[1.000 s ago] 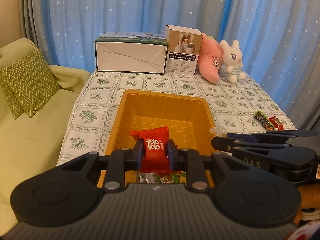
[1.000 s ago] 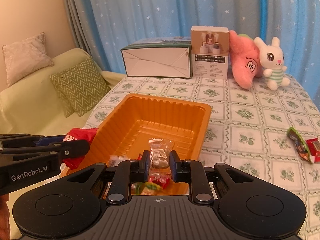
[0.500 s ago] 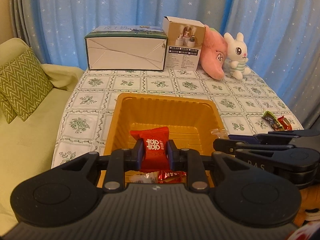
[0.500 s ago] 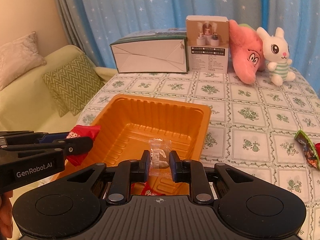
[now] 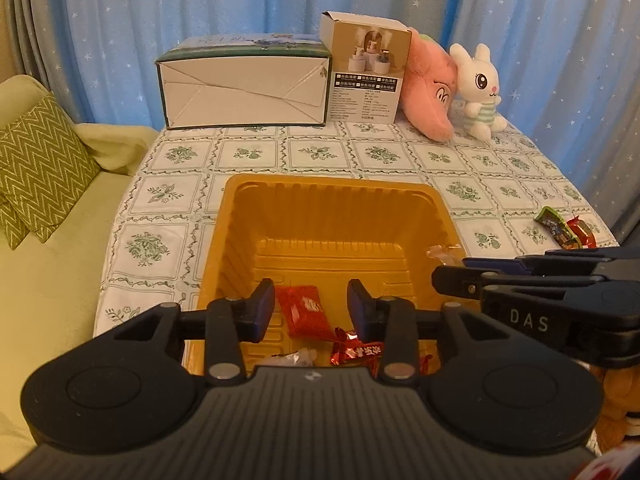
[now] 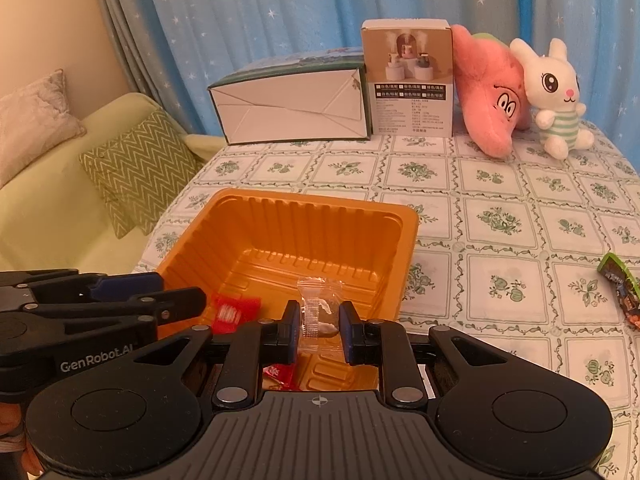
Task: Organize snacks
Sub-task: 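Open both tools to drop the candies into the orange tray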
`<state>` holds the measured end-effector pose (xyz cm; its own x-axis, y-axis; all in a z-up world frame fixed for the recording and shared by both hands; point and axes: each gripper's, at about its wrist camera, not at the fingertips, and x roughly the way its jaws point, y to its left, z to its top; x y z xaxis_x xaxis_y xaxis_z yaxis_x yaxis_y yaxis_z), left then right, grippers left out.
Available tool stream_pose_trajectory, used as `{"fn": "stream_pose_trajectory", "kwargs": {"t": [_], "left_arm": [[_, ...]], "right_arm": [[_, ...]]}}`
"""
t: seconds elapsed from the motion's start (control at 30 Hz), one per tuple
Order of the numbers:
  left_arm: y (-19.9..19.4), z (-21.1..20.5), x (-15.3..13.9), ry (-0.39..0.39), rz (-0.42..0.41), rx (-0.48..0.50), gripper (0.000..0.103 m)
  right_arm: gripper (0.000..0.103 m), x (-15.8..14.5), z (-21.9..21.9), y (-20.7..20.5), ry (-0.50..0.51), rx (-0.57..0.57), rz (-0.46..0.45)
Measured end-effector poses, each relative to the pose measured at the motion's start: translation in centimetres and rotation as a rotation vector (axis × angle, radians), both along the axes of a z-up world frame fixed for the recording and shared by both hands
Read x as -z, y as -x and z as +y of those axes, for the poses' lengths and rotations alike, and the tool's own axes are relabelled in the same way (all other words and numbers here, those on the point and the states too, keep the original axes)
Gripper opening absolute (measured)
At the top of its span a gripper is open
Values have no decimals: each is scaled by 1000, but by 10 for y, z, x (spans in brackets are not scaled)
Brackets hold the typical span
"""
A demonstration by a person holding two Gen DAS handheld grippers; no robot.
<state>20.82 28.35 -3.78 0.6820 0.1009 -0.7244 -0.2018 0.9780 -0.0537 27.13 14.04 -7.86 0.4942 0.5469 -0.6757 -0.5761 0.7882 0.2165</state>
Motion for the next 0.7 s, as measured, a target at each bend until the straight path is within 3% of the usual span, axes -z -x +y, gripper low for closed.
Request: {"fn": "stream_pose_trajectory", "kwargs": {"t": [0.5,0.57,0.6,0.7], "left_arm": [[38,15,-18,-7,-52,-88,35],[42,15,-20,-5,-56,-93,35],[45,15,-21,-3,-57,-95,35],[53,12,-24,-3,-58,-100,35]], "right_arm": [[22,-7,5,-2,-79,-21,28],[32,-8,2,-3,-96,-13,37],[46,-10,0,-3,-106,-9,36],[51,-13,-11,1,-123,0,37]]}}
